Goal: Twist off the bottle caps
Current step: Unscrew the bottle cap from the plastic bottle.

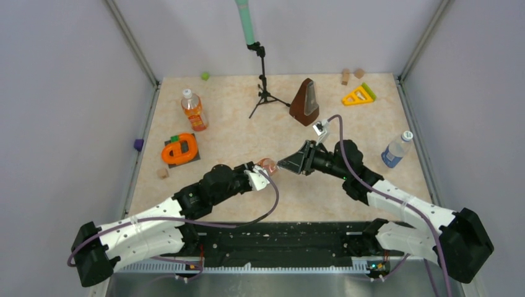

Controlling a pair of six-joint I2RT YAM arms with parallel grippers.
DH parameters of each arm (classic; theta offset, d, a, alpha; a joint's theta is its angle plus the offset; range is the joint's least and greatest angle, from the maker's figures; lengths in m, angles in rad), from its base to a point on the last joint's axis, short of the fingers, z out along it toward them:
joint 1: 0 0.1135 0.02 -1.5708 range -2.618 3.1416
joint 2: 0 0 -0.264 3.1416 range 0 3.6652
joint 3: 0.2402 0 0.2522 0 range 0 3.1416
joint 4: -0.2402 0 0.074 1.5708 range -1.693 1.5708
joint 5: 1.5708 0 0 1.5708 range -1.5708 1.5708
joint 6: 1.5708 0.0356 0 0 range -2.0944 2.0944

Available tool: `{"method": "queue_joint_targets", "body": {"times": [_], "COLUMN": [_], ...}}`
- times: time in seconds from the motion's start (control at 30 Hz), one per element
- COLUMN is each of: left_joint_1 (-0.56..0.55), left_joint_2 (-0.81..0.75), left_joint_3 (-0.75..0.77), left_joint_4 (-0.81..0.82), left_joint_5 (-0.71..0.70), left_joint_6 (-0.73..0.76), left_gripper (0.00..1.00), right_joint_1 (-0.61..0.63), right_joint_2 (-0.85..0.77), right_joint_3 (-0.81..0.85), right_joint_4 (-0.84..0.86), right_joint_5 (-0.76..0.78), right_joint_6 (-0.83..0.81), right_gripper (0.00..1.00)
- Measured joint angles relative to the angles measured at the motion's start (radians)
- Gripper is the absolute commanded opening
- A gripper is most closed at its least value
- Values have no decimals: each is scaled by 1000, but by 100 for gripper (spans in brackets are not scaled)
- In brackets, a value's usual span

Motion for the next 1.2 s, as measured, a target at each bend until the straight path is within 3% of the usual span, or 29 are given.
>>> {"method": "queue_joint_targets", "body": {"times": [0.17, 0.37, 0.77, 1.0, 1.2], "left_joint_1": [0, 0, 0, 0, 0], "left_joint_2": [1, 3, 11, 11, 11], "left_joint_3": [0, 0, 0, 0, 0], "left_joint_4": [0, 1, 7, 6, 6], "left_joint_5": [-3, -7, 1, 16, 29], "left_joint_6": [0, -2, -20, -25, -28], "left_gripper": [0, 0, 0, 0, 0], "right_joint_1": [0, 0, 0, 0, 0], "right_joint_2": [0, -6, -59, -59, -59], "right_joint_3": [0, 3, 3, 3, 3], "right_joint_4": [-2, -22, -67, -69, -72], "right_joint_5": [-1, -3, 8, 8, 9], "right_joint_6": [-5, -26, -53, -54, -56], "right_gripper": [32, 46, 38, 41, 29]}}
